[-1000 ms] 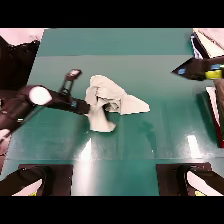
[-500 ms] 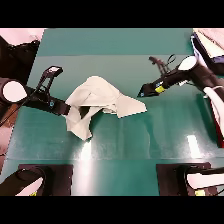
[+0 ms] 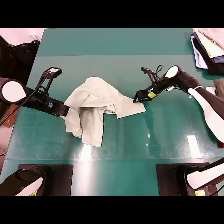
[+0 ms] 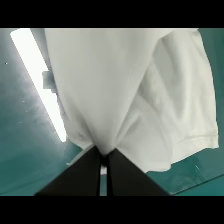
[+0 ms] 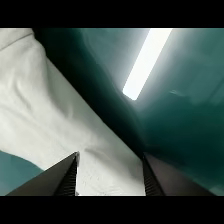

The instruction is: Fold the shirts.

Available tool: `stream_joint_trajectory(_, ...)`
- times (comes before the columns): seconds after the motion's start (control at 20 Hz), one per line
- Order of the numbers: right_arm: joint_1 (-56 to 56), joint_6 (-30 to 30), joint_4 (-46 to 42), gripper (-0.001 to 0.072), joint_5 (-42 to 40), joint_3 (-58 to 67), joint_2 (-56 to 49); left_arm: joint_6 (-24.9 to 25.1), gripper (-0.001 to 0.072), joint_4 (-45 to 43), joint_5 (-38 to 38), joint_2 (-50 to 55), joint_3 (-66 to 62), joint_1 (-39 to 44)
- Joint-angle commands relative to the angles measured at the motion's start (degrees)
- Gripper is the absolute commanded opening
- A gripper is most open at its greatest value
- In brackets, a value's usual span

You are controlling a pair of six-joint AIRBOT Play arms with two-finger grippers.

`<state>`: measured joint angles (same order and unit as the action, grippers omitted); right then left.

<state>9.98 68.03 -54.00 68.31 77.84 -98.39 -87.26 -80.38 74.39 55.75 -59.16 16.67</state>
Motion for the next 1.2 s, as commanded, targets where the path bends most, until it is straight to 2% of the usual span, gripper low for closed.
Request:
stream_joint_trajectory(0.0, 1.4, -0.3, -0.2, 0.0449, -2.9, 0.0, -0.5, 0.0, 0.0025, 0.1, 0.2, 0.0, -0.1, 0.0)
stream_joint_trajectory(0.05, 1.9, -0.7, -0.2, 0.0433, -3.2, 0.0, -0.5, 0.0, 0.0025, 0.1, 0.2, 0.0, -0.1, 0.0)
stream_joint_trajectory(0.1, 2.5, -2.2, -0.1, 0.0208, -3.2, 0.0, -0.4, 0.0, 0.0025, 0.3, 0.2, 0.0, -0.1, 0.0)
stream_joint_trajectory(0.15, 2.9, -3.8, -0.1, 0.0016, -3.0, 0.0, -0.3, -0.3, 0.0025, 0.3, 0.2, 0.0, -0.1, 0.0)
stream_joint_trajectory(0.25, 3.0, -4.0, -0.2, 0.0016, -3.0, 0.0, 1.6, -1.3, 0.0024, -0.3, 0.0, -0.2, -0.1, 0.0)
stream_joint_trajectory(0.4, 0.1, -4.0, -0.1, 0.0015, -3.0, 2.7, 9.6, -1.4, 0.0024, -7.9, 2.5, -0.6, -6.4, 0.0)
stream_joint_trajectory(0.55, -5.1, -1.8, -0.1, 0.0014, -2.1, 11.4, 20.3, -1.2, 0.0025, -15.8, 7.4, -0.6, -21.2, 0.0)
stream_joint_trajectory(0.65, -8.5, 0.9, -0.1, 0.0014, -1.4, 18.7, 26.4, -0.3, 0.0025, -17.3, 8.7, -0.6, -32.2, 0.0)
stream_joint_trajectory(0.95, -17.1, 4.8, -0.1, 0.0014, 1.3, 33.9, 40.3, 0.2, 0.0024, -13.6, 10.5, -0.6, -60.0, 0.0)
stream_joint_trajectory(1.15, -27.5, 6.6, -0.1, 0.0013, 2.4, 40.0, 46.4, 0.3, 0.0024, 0.6, 10.4, -0.7, -67.3, 0.0)
